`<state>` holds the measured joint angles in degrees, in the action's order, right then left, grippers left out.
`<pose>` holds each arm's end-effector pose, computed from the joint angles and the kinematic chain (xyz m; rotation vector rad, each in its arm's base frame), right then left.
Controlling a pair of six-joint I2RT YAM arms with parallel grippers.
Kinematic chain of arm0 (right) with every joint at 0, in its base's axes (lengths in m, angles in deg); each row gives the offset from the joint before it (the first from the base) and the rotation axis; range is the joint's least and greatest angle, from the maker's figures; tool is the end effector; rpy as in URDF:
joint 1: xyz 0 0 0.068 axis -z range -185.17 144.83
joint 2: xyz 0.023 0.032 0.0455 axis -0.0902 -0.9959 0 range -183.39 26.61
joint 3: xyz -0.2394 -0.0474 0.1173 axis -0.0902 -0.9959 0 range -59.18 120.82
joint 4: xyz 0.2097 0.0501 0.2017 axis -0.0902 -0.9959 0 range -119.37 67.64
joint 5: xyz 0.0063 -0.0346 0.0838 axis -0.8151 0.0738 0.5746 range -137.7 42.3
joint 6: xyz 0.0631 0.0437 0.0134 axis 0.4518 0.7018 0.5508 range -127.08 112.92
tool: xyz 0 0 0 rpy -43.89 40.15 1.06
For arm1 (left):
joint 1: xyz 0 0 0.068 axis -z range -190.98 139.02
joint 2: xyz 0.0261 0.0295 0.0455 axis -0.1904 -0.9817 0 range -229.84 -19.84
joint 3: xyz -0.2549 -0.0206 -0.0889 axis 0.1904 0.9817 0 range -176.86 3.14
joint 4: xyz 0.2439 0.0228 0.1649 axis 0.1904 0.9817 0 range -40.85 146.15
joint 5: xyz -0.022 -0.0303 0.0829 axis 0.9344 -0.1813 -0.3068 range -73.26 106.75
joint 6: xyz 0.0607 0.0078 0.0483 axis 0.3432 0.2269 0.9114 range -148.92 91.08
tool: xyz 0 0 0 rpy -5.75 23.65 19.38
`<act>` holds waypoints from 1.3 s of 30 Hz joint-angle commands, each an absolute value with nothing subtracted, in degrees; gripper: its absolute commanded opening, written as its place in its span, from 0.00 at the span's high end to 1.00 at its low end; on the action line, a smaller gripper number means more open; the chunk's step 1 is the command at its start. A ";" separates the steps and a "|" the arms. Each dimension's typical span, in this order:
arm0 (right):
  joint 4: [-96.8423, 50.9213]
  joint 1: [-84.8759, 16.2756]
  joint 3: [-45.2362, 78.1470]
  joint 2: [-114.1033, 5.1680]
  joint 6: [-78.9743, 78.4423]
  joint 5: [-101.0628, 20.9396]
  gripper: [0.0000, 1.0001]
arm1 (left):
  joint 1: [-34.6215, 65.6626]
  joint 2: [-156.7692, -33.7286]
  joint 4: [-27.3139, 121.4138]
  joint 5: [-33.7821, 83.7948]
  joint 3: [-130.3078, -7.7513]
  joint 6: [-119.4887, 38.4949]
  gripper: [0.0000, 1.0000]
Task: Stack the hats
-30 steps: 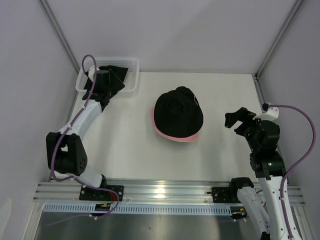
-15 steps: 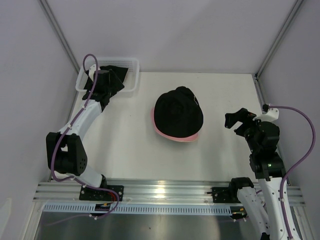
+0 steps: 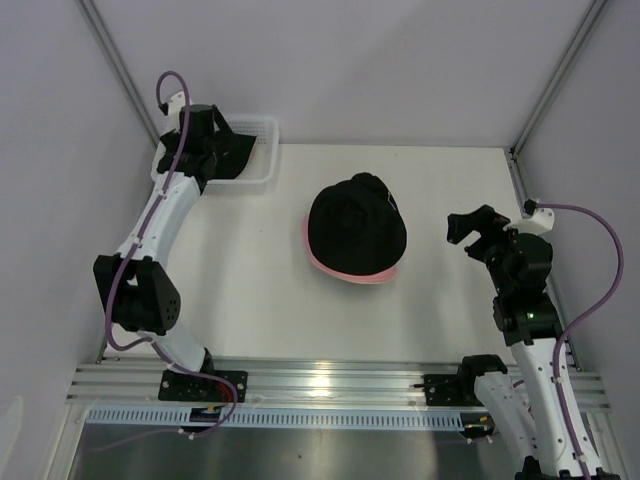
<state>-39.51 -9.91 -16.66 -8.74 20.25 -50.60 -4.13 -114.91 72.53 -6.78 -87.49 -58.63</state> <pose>0.2154 0.0145 0.3352 0.3811 1.7170 0.3649 0.4473 -0.0268 0.3494 -0.6419 1.9079 0.0170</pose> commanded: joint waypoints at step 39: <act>-13.49 -11.59 -4.51 -39.31 25.53 -46.73 0.01 | -22.58 -163.81 81.23 16.31 -133.09 -67.68 0.05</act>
